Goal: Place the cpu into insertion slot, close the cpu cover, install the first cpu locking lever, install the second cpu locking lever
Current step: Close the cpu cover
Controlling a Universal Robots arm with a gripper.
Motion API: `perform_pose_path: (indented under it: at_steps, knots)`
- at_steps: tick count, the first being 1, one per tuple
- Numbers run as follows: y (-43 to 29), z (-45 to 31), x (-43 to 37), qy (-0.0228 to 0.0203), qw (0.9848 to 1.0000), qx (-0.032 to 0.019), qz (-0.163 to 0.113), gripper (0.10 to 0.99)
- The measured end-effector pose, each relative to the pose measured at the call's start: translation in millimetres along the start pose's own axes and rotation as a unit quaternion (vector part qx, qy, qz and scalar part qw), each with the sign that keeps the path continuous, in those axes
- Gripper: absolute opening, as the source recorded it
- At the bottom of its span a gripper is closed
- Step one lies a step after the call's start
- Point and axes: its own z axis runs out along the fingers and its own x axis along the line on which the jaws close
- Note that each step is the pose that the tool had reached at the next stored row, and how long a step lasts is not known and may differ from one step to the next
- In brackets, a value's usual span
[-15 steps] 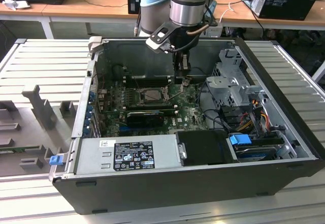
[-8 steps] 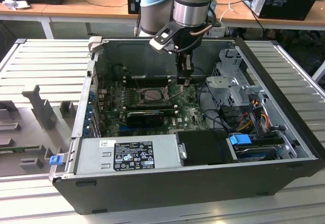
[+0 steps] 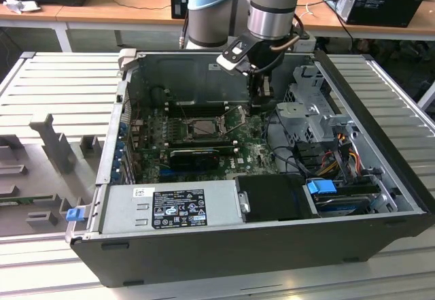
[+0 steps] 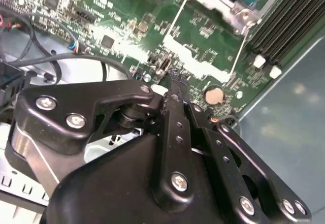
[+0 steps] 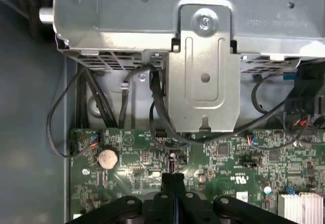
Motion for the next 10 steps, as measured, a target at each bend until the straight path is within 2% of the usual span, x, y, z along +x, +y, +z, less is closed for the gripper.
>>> perform_pose_path:
  at_steps: [2,10]
  knots:
    - [0.6,6.3,0.4,0.0006,1.0000,-0.0002,-0.002,0.106]
    - [-9.3,7.7,0.5,0.0009,1.0000,-0.0001,-0.003,0.106]
